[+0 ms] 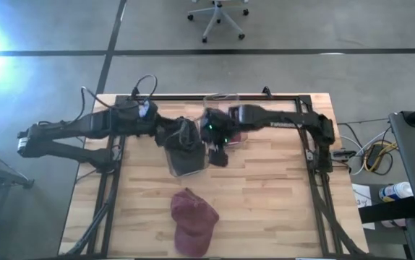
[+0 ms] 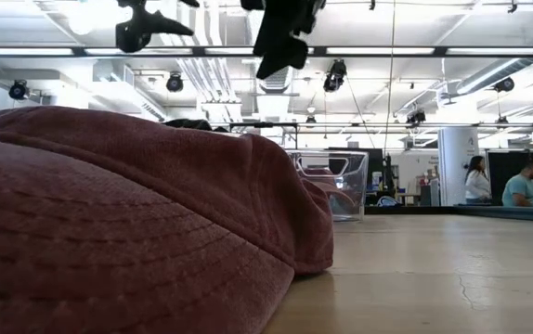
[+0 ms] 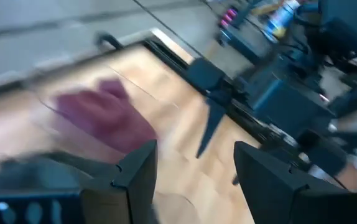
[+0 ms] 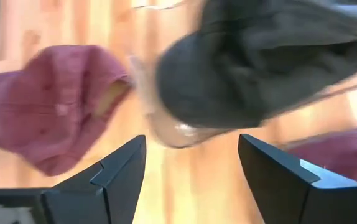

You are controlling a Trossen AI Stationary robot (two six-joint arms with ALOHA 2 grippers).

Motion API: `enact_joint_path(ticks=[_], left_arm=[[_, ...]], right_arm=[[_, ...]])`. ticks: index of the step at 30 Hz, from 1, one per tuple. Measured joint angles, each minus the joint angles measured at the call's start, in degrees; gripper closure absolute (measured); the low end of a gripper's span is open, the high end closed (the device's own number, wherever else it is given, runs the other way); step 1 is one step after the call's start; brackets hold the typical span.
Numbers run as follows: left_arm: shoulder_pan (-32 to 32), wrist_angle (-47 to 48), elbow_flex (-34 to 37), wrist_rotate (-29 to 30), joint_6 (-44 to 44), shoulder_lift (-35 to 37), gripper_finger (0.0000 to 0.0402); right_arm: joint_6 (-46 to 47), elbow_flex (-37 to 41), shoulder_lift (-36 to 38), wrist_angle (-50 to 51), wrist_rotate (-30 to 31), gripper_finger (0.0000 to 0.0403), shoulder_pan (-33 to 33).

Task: Pick & Place hat
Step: Put the red cap into the right transparent bin

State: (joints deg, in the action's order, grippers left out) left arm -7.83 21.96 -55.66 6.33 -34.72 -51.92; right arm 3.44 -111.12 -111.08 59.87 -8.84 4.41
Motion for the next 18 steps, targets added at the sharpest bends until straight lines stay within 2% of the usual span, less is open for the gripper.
enact_joint_path(ticks=[4,9,13,18], left_arm=[[7.2,2.13,0.63,-0.41,-4.3,-0.53,0.0196],[19.69,7.2,0.7,-0.43,-11.39,-2.57,0.0196],[29.35,7.49,1.19,1.06,-18.75,-5.68,0.0196],[38.66,7.27,1.57,3.64,-28.97,-11.8,0.0196]], right_arm=[[6.74,8.53,2.98,-6.27,0.04,0.016,-3.88],[18.35,18.94,4.99,-11.59,-0.02,0.0165,-9.07],[24.19,25.29,5.13,-14.87,-0.17,0.0165,-13.71],[29.88,31.51,5.1,-24.41,-0.22,0.0165,-18.14]])
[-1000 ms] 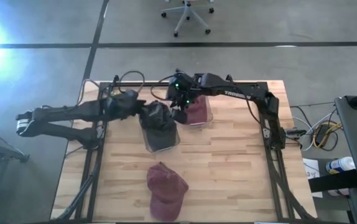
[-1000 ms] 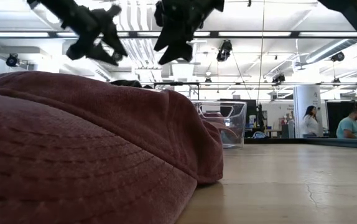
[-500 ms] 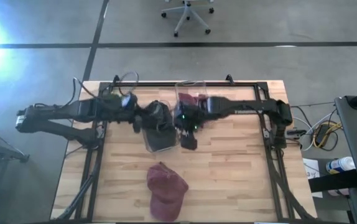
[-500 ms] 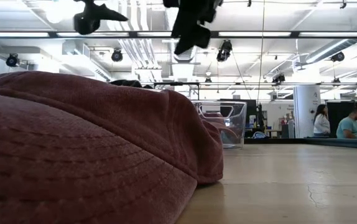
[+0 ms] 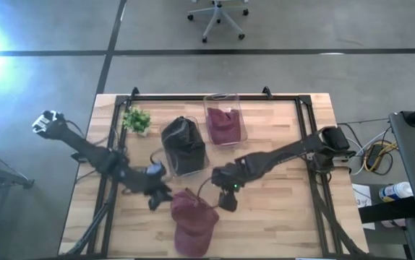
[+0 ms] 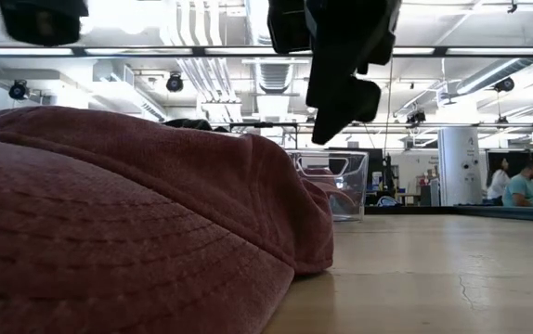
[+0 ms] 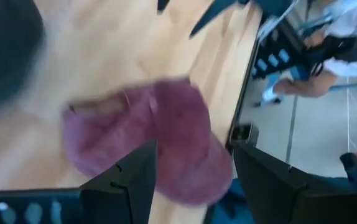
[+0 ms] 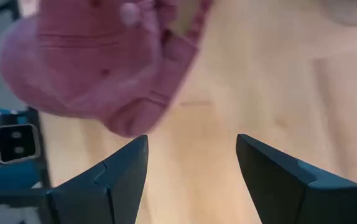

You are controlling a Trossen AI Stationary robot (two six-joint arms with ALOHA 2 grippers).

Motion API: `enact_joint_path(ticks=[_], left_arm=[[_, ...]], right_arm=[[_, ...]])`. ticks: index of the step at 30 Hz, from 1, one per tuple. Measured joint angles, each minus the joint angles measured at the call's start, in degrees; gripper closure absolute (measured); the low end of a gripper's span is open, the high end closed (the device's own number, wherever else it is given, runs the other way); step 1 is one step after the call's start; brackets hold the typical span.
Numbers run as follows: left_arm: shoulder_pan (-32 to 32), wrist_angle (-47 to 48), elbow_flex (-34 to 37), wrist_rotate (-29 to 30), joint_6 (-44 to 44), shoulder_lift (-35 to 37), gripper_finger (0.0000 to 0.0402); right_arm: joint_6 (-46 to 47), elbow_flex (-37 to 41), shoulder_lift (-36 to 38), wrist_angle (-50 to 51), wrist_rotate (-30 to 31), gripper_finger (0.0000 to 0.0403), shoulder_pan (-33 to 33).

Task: Pick & Place hat
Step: Put the red cap into the right transparent bin

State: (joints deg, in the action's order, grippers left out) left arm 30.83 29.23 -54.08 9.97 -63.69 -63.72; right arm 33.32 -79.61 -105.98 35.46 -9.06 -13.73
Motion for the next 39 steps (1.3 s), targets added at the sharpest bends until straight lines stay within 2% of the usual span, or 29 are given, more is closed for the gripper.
enact_joint_path(ticks=[7,10,14,18,23,28,32,39], left_arm=[[8.42,-10.1,0.0,-0.11,-11.89,-11.25,0.0196],[10.5,-12.81,-0.03,-0.05,-14.22,-15.46,0.0196],[11.74,-9.86,0.07,-0.16,-19.17,-19.68,0.0196],[12.49,-10.77,0.0,-0.01,-21.33,-22.41,0.0196],[12.37,-9.28,0.0,0.76,-22.57,-25.05,0.0196],[11.84,-8.75,0.0,6.35,-23.41,-27.49,0.0196],[10.75,-8.74,0.0,8.93,-21.69,-29.88,0.0196],[7.34,-15.88,0.0,9.72,-12.91,-32.65,0.0196]], right_arm=[[7.38,5.68,-0.04,-16.15,-0.07,0.0165,-2.22],[11.4,6.37,-0.04,-18.07,1.89,0.0165,-4.1],[13.7,6.58,-0.12,-17.94,5.58,0.0165,-7.91],[17.1,6.6,-0.13,-17.89,8.67,0.0165,-10.21],[26.21,7.83,-0.13,-18.01,8.97,0.0165,-12.62],[32.67,10.79,-0.15,-18.65,11.0,0.0165,-14.18],[34.38,13.77,-0.15,-22.13,14.94,0.0165,-14.34],[34.34,18.23,-0.15,-31.77,15.45,0.0165,-13.73]])
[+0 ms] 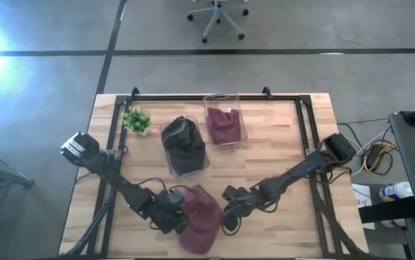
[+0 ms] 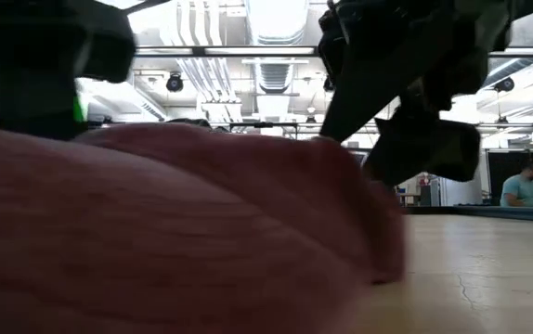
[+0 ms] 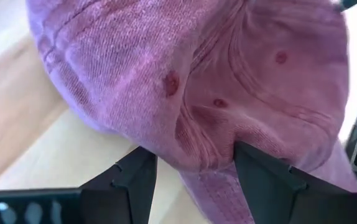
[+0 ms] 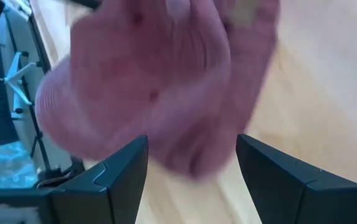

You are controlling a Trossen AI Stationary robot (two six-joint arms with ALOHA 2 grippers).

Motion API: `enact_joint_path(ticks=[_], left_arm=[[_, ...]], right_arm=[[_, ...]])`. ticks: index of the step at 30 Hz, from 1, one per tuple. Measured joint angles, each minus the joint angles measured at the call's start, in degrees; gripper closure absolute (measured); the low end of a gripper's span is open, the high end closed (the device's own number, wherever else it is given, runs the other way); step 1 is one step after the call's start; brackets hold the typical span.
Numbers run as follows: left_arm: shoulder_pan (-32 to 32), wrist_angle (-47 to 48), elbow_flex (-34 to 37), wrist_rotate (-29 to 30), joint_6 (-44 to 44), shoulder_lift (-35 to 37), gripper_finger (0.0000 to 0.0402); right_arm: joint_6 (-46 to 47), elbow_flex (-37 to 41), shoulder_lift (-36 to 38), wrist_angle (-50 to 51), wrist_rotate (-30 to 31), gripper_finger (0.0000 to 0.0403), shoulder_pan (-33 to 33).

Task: Pick & Place hat
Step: Put the red cap into the right transparent bin

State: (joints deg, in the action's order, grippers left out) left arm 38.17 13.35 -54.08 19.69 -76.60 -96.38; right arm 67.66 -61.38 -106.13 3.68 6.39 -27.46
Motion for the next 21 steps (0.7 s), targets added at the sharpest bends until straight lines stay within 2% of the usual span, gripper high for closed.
enact_joint_path(ticks=[4,9,12,17,21], left_arm=[[-1.73,-3.18,-0.02,0.87,4.66,-0.22,0.0196],[-2.55,-3.11,-1.99,5.64,10.34,0.59,0.0196],[-3.07,-2.88,-3.08,5.95,13.66,0.74,0.0196],[-3.58,1.19,-4.37,6.05,13.31,0.85,0.0196],[-3.99,1.66,-4.74,8.58,13.76,0.92,0.0196]], right_arm=[[-1.66,0.86,0.0,-0.22,0.2,0.0165,1.09],[-2.5,2.05,0.0,-0.18,0.01,0.0165,2.25],[-3.87,2.45,0.0,-0.22,-0.41,0.0165,2.66],[-7.46,2.57,0.18,-0.09,-0.37,0.0165,2.93],[-10.77,1.18,0.64,-0.07,-0.42,0.0165,2.93]])
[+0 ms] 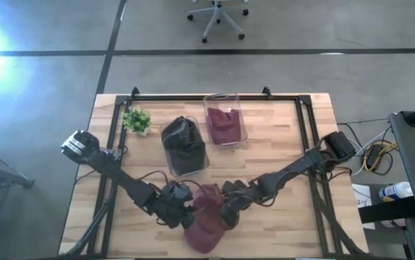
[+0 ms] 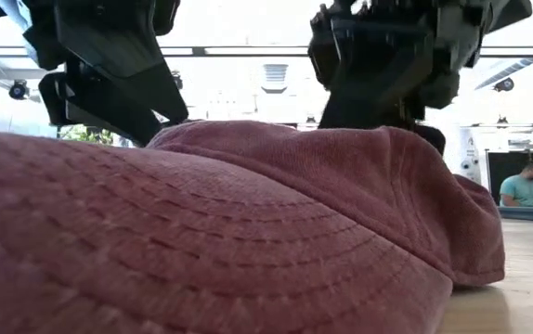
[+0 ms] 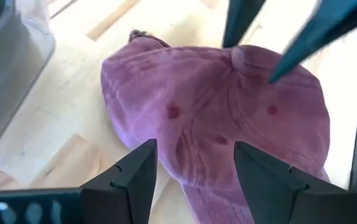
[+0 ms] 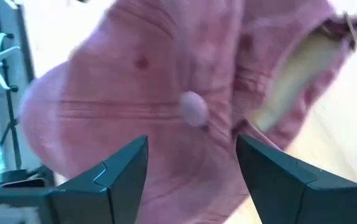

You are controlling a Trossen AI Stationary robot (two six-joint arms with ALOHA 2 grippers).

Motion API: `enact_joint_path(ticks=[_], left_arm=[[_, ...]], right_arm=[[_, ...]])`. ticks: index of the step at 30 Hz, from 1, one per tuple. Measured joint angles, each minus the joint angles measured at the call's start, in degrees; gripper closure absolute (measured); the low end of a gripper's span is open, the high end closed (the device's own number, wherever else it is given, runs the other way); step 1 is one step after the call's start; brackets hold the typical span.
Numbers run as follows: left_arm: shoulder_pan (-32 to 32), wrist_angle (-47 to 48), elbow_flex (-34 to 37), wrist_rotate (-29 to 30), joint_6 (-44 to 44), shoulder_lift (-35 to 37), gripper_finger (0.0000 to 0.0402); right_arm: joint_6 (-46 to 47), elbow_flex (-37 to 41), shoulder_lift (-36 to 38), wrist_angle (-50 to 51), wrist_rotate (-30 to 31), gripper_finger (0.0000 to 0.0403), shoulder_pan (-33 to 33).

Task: Pick & Place hat
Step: Put the red cap into the right transparent bin

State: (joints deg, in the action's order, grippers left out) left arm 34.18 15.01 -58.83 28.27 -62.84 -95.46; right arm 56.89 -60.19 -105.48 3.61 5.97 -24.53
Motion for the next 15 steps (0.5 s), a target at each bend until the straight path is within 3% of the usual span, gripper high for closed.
enact_joint_path(ticks=[9,15], left_arm=[[-5.19,0.17,0.92,-0.58,-0.43,-0.07,0.0196],[-8.59,-6.47,0.92,-6.14,4.98,-0.07,0.0196]], right_arm=[[-1.93,-0.98,0.1,0.25,-0.04,0.0165,0.24],[-3.42,-0.82,-1.13,-0.22,-0.05,0.0165,0.22]])
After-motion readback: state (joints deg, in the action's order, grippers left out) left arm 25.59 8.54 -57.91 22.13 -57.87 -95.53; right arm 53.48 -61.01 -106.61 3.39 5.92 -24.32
